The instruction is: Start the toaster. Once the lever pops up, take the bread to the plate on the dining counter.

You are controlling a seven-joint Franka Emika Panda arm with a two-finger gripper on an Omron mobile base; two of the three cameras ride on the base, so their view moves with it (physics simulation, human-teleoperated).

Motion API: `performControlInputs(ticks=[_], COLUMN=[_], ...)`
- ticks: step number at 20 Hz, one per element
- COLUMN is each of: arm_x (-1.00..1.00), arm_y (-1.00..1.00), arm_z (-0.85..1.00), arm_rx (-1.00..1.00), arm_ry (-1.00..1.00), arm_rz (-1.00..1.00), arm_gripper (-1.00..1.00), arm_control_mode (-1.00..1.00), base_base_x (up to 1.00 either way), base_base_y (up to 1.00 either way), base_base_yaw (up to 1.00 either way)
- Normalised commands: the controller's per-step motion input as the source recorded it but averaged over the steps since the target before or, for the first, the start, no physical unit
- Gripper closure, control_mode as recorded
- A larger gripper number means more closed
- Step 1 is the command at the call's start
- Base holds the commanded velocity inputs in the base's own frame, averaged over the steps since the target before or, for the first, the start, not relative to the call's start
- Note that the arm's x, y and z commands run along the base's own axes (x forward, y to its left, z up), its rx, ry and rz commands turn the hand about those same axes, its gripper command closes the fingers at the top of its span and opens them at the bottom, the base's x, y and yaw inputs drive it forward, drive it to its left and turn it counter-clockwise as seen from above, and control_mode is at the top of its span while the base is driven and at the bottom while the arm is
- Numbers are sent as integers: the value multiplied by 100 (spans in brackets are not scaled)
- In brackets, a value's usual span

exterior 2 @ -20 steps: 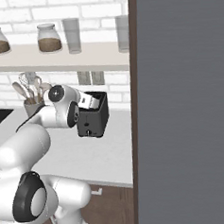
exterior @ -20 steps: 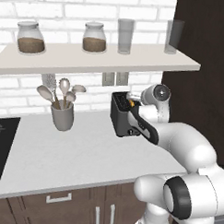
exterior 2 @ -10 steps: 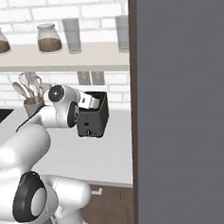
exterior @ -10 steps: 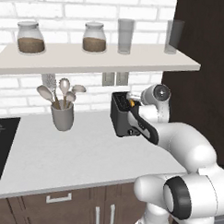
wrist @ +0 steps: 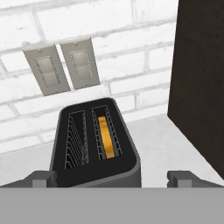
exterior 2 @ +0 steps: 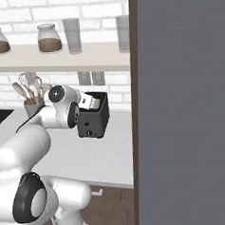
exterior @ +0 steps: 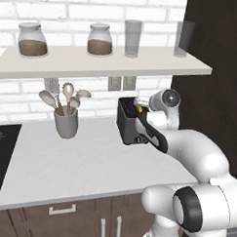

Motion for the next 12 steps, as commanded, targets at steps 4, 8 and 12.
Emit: performControlInputs(ticks=[4,8,12], arm_x=[0,0,0], arm_y=[0,0,0], arm_z=[0,0,0], arm_rx=[0,0,0], arm_ry=[0,0,0], arm_rz=[0,0,0], arm_gripper=[-100,-100,-100], arm_control_mode=[-100,-100,-100], base_base_x=[0,0,0], base_base_y=[0,0,0], base_base_yaw=[0,0,0])
